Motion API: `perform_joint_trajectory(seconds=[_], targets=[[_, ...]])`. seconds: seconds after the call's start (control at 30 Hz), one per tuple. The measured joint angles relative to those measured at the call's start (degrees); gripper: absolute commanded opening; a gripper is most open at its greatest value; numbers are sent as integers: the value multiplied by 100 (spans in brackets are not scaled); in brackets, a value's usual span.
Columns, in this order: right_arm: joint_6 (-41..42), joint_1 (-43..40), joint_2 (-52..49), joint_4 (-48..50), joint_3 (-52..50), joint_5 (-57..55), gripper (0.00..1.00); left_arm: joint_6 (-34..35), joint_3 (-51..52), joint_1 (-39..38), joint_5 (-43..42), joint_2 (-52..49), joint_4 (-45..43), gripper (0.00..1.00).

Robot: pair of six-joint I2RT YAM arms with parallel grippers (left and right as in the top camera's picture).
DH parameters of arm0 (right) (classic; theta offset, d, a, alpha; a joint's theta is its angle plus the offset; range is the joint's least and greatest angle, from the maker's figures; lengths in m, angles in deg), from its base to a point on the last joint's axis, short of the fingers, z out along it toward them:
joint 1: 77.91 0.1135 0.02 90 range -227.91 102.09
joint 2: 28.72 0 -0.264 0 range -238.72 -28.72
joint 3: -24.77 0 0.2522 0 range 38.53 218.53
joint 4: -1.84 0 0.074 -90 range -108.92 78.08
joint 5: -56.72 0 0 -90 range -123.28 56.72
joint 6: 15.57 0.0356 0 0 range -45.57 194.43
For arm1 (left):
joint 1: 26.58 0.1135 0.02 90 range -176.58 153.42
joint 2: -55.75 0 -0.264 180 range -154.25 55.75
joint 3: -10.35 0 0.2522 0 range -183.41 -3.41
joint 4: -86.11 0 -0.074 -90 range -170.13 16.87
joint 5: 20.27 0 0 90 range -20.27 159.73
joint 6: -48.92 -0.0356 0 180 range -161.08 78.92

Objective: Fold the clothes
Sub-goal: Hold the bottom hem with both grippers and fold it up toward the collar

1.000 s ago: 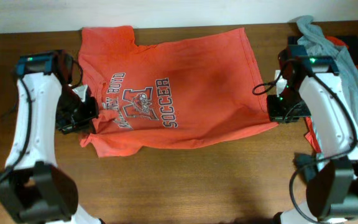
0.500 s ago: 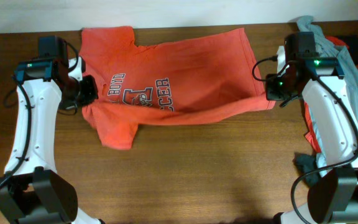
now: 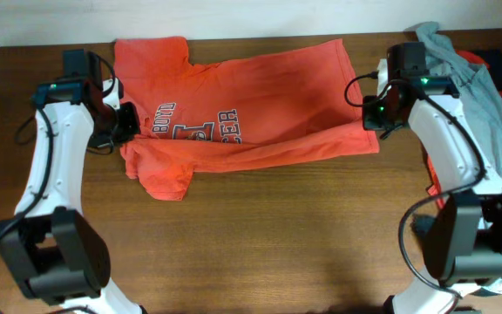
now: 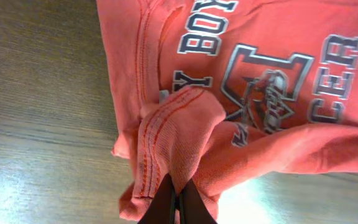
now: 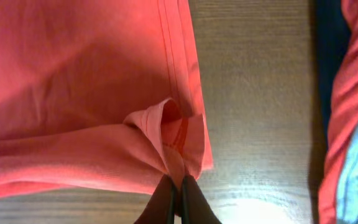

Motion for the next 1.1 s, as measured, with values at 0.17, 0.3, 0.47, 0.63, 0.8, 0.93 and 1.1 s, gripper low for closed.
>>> perform_joint_trajectory(seconds=[0.17,0.3,0.47,0.63,0.8,0.93,1.1], targets=[[0,0,-162,111,0,-4,4,0,0,0,98,-166,-15,0],[0,-28,-162,33,0,-4,4,-2,0,0,98,-166,92,0],[0,-127,24,-280,-4,-2,4,-2,0,22,96,-109,422,1],[2,-205,859,-916,-9,-2,4,0,0,33,96,382,881,0],[0,-221,1714,-1733,-7,-2,4,0,0,35,96,1325,1475,0],[2,-221,1987,-2273,-7,0,4,0,-2,37,98,1829,1893,0],[2,-227,2074,-2745,-7,-2,4,0,-2,37,256,1996,2371,0]])
